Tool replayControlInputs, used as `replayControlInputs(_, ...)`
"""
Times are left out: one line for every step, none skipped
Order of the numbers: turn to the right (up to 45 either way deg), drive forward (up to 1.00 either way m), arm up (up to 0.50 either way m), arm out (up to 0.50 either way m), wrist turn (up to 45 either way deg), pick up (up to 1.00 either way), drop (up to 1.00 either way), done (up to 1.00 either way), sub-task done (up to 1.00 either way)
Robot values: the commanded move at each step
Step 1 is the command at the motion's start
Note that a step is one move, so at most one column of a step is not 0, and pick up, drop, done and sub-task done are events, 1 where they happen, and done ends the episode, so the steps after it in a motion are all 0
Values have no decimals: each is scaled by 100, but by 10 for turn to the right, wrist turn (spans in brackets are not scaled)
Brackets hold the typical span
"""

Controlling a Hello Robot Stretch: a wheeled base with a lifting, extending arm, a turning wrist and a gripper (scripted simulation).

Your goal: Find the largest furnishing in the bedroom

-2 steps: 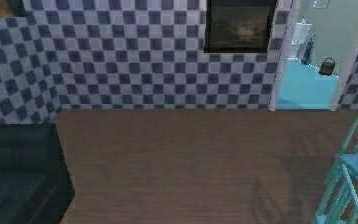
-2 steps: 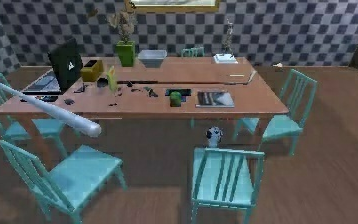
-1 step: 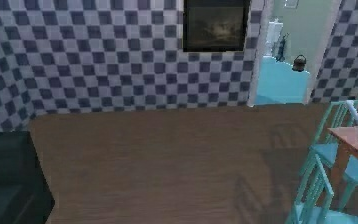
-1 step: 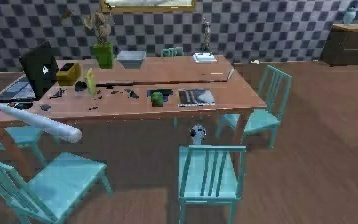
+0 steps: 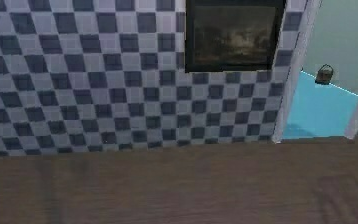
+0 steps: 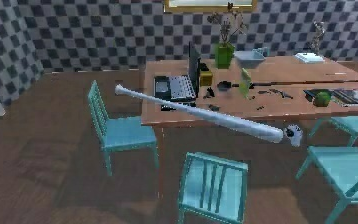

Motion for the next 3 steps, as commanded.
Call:
replayControlInputs(330,0,0,0,0,0,0,0,0)
replayControlInputs(0,5,0,0,0,0,0,0,0)
replayControlInputs(180,0,0,0,0,0,0,0,0)
